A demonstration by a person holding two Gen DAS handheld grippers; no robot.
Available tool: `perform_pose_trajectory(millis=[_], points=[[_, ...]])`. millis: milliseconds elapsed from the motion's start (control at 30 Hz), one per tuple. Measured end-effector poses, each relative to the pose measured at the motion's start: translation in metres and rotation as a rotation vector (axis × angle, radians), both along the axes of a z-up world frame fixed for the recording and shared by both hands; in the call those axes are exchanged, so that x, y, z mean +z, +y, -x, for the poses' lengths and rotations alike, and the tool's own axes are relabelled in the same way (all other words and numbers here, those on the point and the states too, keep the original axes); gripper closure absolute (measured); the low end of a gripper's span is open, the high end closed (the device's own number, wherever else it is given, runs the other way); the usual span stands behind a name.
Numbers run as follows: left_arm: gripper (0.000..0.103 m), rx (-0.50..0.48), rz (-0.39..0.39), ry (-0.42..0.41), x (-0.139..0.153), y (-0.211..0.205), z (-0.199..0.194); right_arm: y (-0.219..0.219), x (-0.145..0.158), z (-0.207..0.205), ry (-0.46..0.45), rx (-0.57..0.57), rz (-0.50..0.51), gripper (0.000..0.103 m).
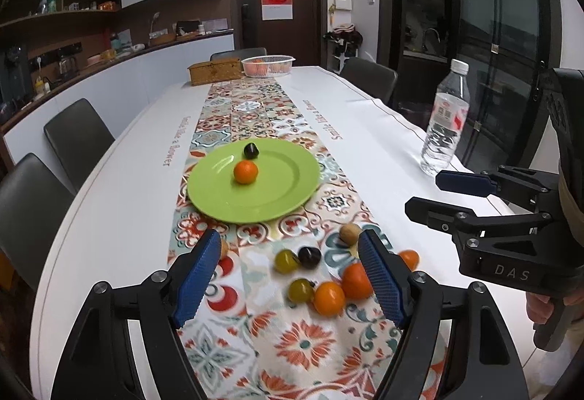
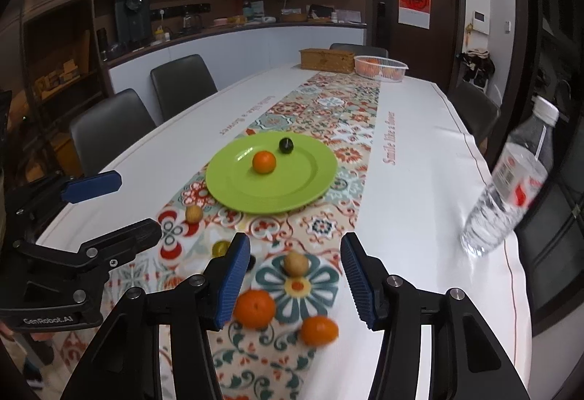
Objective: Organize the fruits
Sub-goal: 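Withdraw both open tools from the plate back toward the fruit cluster, then grasp an orange with the left tool while the right tool grasps a small orange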
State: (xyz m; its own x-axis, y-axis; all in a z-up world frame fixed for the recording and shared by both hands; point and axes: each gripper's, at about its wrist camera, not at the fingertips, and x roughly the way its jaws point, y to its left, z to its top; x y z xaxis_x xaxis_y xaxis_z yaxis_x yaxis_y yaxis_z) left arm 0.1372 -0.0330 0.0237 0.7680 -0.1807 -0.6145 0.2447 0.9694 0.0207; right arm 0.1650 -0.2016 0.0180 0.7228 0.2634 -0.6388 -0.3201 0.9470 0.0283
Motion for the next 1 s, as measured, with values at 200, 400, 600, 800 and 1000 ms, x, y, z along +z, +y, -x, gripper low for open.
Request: perform_pose_trajectory(millis=[200, 400, 600, 800, 1000], points=[[0.026, 0.000, -0.004, -0.006, -0.013, -0.008, 0.017, -0.008, -0.012, 0.017, 0.018, -0.004, 0.013, 0.050], [0.026, -0.017, -0.029, -0.019, -0.024, -0.010, 0.028, -0.012, -0.026, 0.033, 0.043, -0.010, 0.031, 0.050], [0.026, -0.034, -0.057, -0.018, -0.038, -0.015, 0.033, -0.013, -0.033, 0.045, 0.030, -0.018, 0.048, 0.050], [0.026, -0.059, -0.081, 0.009, -0.053, -0.023, 0.034, -0.013, -0.042, 0.050, 0.025, -0.010, 0.089, 0.050], [0.028, -0.072, -0.096, 0.046, -0.066, -0.029, 0.028, -0.019, -0.055, 0.046, 0.064, -0.012, 0.091, 0.050]])
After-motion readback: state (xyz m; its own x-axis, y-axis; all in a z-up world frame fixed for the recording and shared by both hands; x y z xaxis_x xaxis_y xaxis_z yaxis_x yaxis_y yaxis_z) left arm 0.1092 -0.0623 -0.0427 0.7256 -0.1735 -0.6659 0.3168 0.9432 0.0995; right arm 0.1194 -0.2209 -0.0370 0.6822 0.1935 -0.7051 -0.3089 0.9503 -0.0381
